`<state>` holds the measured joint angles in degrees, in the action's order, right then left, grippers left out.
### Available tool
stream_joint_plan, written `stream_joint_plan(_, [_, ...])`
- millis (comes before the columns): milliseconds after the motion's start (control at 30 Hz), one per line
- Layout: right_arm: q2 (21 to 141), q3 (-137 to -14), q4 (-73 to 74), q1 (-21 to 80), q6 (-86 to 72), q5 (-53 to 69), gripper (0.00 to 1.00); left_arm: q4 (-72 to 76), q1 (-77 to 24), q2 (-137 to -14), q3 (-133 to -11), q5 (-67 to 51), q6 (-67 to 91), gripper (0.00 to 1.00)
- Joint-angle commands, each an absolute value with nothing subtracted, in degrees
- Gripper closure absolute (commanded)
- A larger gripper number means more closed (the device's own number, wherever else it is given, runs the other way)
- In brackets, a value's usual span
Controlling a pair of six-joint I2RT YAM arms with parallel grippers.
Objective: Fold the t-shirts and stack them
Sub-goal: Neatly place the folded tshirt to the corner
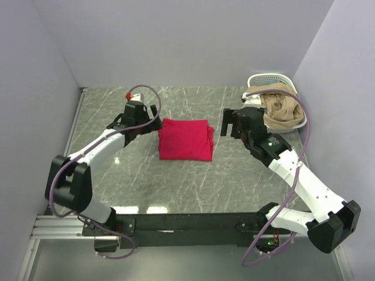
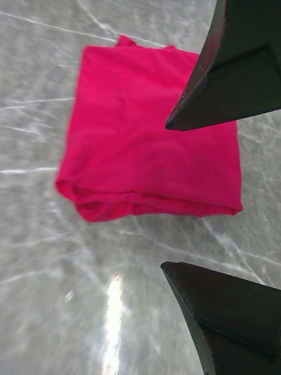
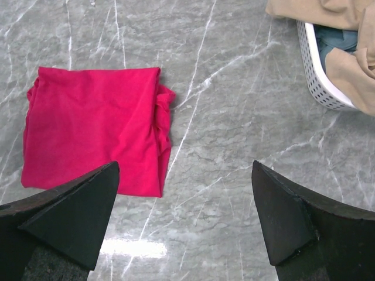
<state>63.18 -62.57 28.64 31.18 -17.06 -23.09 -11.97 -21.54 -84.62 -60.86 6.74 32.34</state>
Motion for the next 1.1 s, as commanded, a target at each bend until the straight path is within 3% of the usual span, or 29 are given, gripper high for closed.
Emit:
stream_joint_plan(0, [63.1,-62.5,26.9,30.8,-17.4,-23.5,0.0,-4.6,-19.6,-88.9,-59.4,-5.5,34.3,0.01])
stream_joint_plan(233, [64.1,-62.0,26.5,30.3,-17.3,-23.0,0.0,2.6,-18.9,-96.1,-57.1,-12.7,34.7,0.01])
stream_joint_plan(567, [64.4,-61.4,26.2,29.8,-17.4,-22.6,0.0,0.2,-18.7,-101.3,-57.0,-8.3,32.9,0.01])
stream_joint_plan(1067, [64.9,-61.1,26.0,29.1,-17.6,-22.8,0.0,9.4,-18.8,-108.9,-54.5,-26.2,32.8,0.01])
